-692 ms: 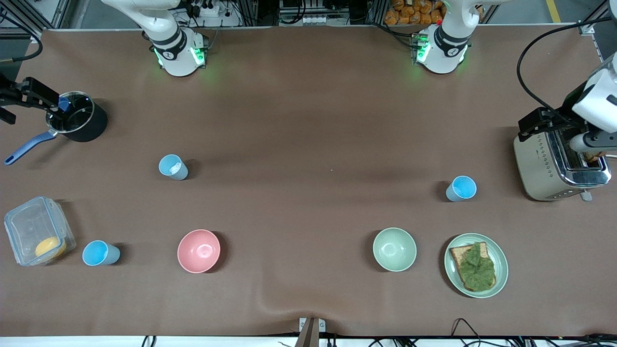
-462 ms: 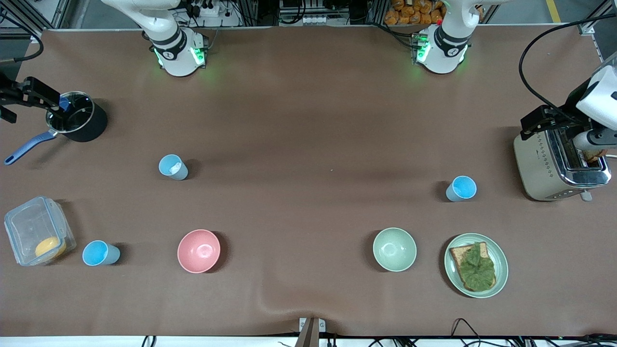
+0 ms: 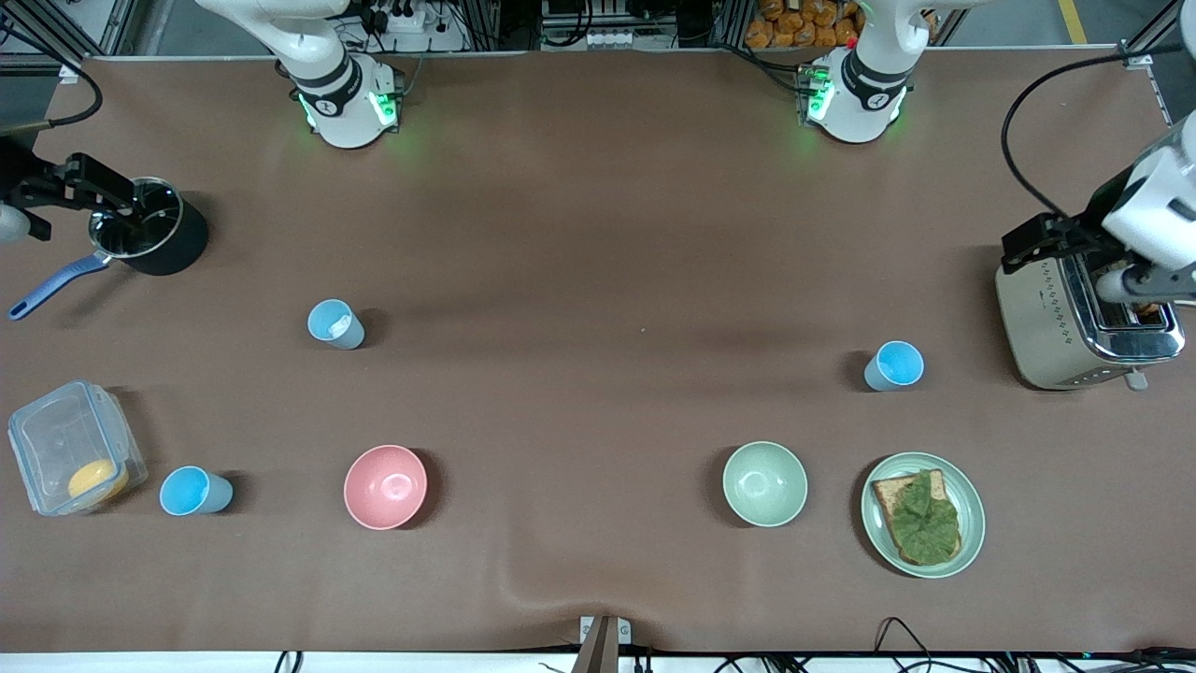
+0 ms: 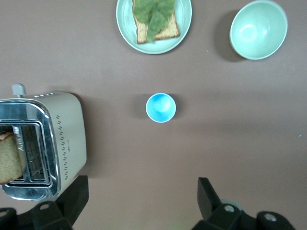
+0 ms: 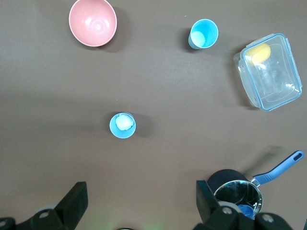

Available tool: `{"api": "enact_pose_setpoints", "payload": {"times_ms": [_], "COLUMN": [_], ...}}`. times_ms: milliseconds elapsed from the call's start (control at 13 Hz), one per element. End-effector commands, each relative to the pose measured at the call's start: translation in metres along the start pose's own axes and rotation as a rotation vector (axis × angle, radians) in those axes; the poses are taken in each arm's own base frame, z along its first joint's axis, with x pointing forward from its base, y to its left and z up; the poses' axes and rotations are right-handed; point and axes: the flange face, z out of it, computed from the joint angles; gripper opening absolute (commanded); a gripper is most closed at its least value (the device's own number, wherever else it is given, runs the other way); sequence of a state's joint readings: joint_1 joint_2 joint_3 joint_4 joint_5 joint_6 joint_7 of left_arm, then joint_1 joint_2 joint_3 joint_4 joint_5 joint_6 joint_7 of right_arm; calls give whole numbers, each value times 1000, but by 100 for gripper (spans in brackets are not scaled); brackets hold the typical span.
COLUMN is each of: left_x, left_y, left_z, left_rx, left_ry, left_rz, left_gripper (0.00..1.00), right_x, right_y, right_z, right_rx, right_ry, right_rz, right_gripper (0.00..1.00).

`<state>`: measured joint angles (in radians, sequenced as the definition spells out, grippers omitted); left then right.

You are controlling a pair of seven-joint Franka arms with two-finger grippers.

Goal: Stack blue cups with both arms
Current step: 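Reach the left gripper toward the blue cup beside the toaster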

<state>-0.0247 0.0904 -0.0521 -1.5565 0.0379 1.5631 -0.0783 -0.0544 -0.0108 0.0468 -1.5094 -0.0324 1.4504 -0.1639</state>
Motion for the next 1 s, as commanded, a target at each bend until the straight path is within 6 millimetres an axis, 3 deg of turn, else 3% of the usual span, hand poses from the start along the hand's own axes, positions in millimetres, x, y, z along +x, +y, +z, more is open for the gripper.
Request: {"api": "enact_pose_setpoints", "payload": {"times_ms": [0, 77, 308, 923], "left_x": [16, 21, 31, 23], "left_y": [2, 0, -14, -12], "left_z": [29, 37, 89, 227], "left_rx": [0, -2, -8, -2], "left_ry": [-47, -33, 16, 102], "left_rz": [-1, -6, -30, -44], "left_gripper": [100, 100, 100, 100], "right_x": [0, 0, 1, 4], "right_y": [-3, -3, -1, 2], "right_z": [-1, -2, 1, 6], "right_rx": [-13, -13, -3, -3], "right_ry": [-9, -6, -11, -20], "right_rz": [-14, -15, -10, -12], "right_gripper": [100, 100, 100, 100]}}
